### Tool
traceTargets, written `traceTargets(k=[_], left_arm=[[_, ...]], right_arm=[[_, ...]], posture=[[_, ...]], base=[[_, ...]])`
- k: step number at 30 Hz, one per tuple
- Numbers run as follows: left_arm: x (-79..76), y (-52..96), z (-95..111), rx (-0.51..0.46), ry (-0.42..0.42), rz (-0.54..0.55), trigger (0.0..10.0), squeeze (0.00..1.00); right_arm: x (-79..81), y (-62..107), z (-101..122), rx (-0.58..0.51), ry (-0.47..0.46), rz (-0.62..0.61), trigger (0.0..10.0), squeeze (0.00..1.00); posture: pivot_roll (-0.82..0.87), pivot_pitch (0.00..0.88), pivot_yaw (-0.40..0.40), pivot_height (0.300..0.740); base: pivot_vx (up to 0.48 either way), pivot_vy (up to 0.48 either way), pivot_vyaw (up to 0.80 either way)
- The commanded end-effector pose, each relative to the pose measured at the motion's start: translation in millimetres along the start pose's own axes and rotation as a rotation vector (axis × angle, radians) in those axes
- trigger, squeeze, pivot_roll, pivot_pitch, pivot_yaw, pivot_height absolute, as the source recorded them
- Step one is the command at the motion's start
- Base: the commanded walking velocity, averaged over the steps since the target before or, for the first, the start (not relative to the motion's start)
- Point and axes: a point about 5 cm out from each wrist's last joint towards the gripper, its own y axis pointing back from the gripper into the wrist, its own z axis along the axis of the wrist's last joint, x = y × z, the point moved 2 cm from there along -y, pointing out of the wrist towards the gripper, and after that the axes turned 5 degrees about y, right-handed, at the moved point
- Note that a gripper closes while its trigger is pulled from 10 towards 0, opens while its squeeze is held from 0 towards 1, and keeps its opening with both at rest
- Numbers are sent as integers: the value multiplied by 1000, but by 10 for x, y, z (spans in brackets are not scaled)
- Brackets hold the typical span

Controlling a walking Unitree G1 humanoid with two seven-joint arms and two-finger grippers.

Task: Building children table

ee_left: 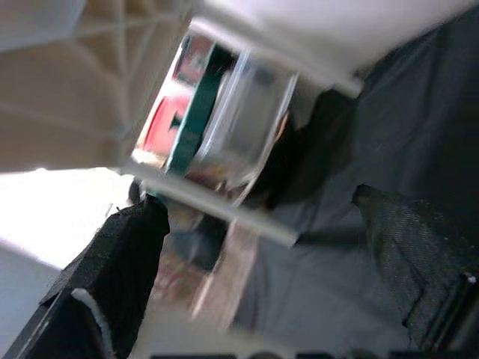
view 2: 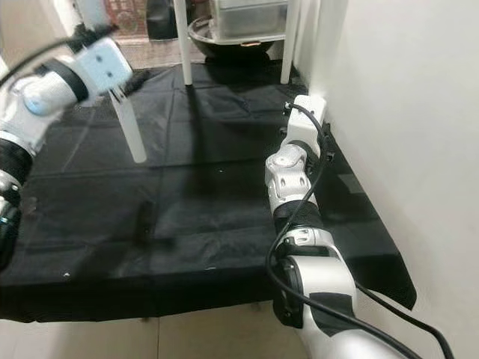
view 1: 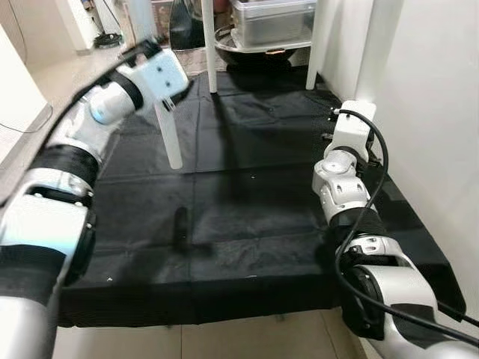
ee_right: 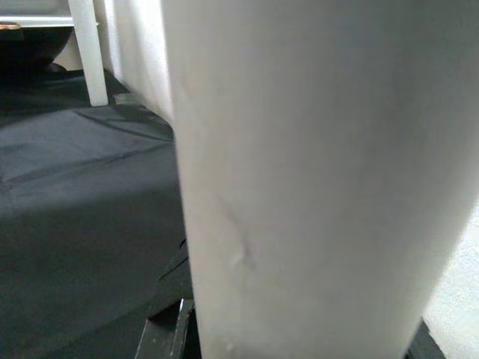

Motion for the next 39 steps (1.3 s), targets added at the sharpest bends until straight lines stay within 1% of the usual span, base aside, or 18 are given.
traceTargets(k=[1, 4, 6, 8, 9, 10, 12, 13, 14, 15, 16, 23, 24, 26, 27, 32, 36, 39], left_arm=[[-146, 15, 6, -42, 40, -21, 10000, 0], [-208, 20, 1, -50, 54, -24, 10000, 0], [-363, 46, -32, -57, 115, -20, 10000, 0], [-363, 46, -32, -57, 115, -20, 10000, 0], [-494, 78, -61, -58, 156, -26, 10000, 0], [-664, 135, -100, -55, 201, -39, 10000, 0], [-664, 135, -100, -55, 201, -39, 10000, 0], [-814, 196, -123, -55, 231, -54, 10000, 0], [-814, 196, -123, -55, 231, -54, 10000, 0], [-914, 246, -146, -48, 252, -61, 10000, 0], [-967, 280, -159, -43, 265, -62, 10000, 0], [-1044, 334, -171, -33, 304, -50, 10000, 0], [-1080, 357, -165, -30, 314, -50, 10000, 0], [-1080, 357, -165, -30, 314, -50, 10000, 0], [-1117, 383, -155, -32, 318, -53, 10000, 0], [-1200, 488, -156, -15, 370, -25, 10000, 0], [-1322, 680, -126, 13, 458, 35, 10000, 0], [-1361, 753, -120, 23, 471, 51, 10000, 0]], right_arm=[[126, 111, -545, 208, 111, 71, 0, 0], [123, 117, -552, 207, 113, 67, 0, 0], [135, 144, -592, 221, 109, 74, 0, 0], [135, 144, -592, 221, 109, 74, 0, 0], [147, 169, -655, 252, 90, 88, 0, 0], [172, 202, -726, 285, 62, 114, 10000, 0], [172, 202, -726, 285, 62, 114, 10000, 0], [209, 237, -791, 318, 39, 153, 10000, 0], [209, 237, -791, 318, 39, 153, 10000, 0], [233, 262, -830, 335, 27, 177, 10000, 0], [245, 273, -842, 337, 17, 189, 10000, 1000], [256, 275, -832, 324, 24, 199, 10000, 1000], [264, 282, -828, 321, 31, 207, 10000, 957], [264, 282, -828, 321, 31, 207, 10000, 957], [264, 290, -824, 317, 37, 208, 10000, 0], [212, 326, -782, 256, 10, 223, 10000, 0], [117, 440, -705, 150, -70, 259, 10000, 0], [83, 501, -697, 111, -70, 281, 10000, 0]], posture=[[158, 116, 30, 740], [157, 117, 31, 740], [156, 117, 31, 740], [156, 117, 31, 740], [154, 116, 31, 740], [151, 117, 31, 740], [151, 117, 31, 740], [149, 118, 28, 740], [149, 118, 28, 740], [149, 118, 29, 740], [152, 116, 27, 740], [151, 113, 25, 740], [151, 113, 25, 740], [151, 113, 25, 740], [151, 113, 24, 740], [146, 110, 25, 740], [137, 106, 24, 740], [133, 100, 21, 740]], base=[[0, 0, 0], [0, 0, 0], [0, 0, 0], [0, 0, 0], [0, 0, 0], [0, 0, 0], [0, 0, 0], [0, 0, 0], [0, 0, 0], [0, 0, 0], [0, 0, 0], [0, 0, 0], [0, 0, 0], [0, 0, 0], [0, 0, 0], [0, 0, 0], [0, 0, 0], [0, 0, 0]])
